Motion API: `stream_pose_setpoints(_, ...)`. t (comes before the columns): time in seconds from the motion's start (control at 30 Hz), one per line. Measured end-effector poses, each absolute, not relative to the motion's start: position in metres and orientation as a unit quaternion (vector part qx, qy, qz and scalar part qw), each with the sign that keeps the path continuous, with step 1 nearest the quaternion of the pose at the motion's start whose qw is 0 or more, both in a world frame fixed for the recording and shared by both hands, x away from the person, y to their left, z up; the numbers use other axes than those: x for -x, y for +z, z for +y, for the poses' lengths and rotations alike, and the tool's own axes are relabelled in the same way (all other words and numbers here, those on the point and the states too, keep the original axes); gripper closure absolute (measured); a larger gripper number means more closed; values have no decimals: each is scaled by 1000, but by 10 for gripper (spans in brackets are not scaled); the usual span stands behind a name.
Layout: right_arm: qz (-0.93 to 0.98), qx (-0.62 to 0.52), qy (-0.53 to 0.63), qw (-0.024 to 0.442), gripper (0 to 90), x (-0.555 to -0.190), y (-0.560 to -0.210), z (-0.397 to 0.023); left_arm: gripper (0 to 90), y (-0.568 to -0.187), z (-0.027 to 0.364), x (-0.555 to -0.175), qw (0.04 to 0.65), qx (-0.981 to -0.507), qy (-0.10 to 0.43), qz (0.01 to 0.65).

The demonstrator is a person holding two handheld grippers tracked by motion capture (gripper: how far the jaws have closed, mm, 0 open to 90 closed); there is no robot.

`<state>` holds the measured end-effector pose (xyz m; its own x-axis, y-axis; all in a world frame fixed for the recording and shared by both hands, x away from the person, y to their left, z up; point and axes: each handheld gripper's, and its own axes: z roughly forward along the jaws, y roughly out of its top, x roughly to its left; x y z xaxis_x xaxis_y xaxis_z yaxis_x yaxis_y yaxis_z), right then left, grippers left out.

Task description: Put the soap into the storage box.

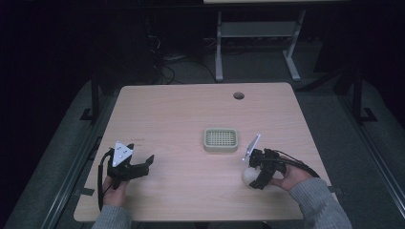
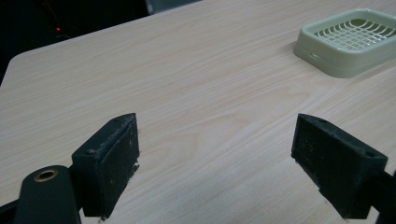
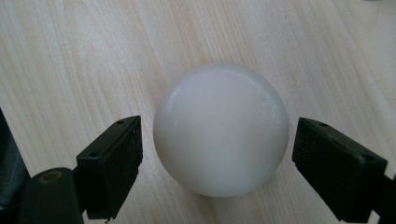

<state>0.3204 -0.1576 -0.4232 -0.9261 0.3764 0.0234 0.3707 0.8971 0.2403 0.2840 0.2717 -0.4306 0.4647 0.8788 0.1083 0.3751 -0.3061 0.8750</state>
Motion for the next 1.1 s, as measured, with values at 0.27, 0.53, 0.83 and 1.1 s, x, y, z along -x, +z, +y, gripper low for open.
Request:
stream_pose_setpoints(0.27,976,-190,106,9,153,-323,-429,-153,148,-431,271,-284,416,-748,303,419)
stream_pose_setpoints(0.53,978,-189,91,10,153,-324,-433,-150,148,-431,271,-284,417,-747,303,419)
stream_pose_setpoints(0.83,979,-186,82,11,160,-325,-436,-147,148,-430,272,-284,418,-747,303,419)
stream_pose_setpoints(1.1,981,-181,76,8,222,-325,-439,-144,148,-430,272,-284,418,-747,302,420)
